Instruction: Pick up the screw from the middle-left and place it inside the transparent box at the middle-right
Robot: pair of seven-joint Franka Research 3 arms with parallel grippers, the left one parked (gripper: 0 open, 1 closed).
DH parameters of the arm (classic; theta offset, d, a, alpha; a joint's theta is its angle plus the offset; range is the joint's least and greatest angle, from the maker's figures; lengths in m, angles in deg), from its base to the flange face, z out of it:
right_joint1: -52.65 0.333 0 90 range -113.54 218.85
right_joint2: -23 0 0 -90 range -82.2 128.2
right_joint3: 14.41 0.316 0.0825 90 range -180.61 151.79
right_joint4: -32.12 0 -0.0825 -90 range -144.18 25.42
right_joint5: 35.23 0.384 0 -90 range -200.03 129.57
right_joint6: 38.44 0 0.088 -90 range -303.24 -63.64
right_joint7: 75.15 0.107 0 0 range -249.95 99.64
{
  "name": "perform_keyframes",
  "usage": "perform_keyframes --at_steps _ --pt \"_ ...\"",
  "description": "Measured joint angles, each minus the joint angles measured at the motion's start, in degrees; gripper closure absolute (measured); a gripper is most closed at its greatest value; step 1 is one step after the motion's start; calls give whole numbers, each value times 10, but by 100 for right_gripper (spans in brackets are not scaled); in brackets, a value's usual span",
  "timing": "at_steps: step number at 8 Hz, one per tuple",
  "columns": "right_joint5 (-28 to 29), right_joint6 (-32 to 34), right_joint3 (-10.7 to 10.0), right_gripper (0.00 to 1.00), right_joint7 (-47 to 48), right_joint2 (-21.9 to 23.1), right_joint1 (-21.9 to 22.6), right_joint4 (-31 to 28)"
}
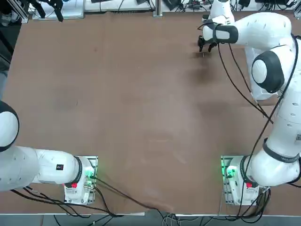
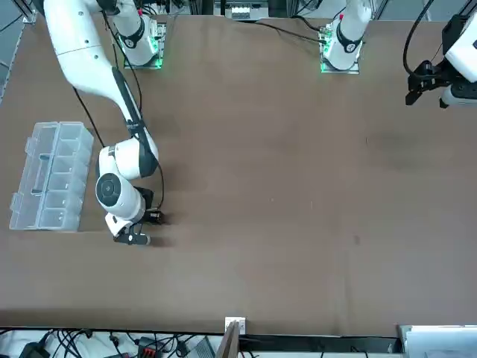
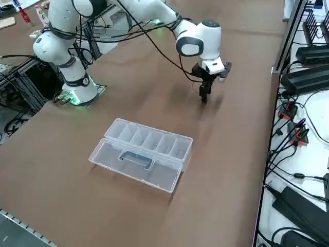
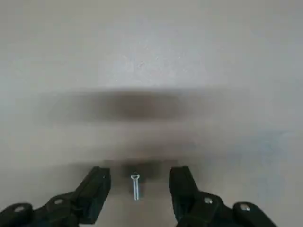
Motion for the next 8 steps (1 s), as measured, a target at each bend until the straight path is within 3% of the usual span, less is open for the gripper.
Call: perform_keyframes --at_steps 8 --pt "4 -17 1 26 2 -10 0 -9"
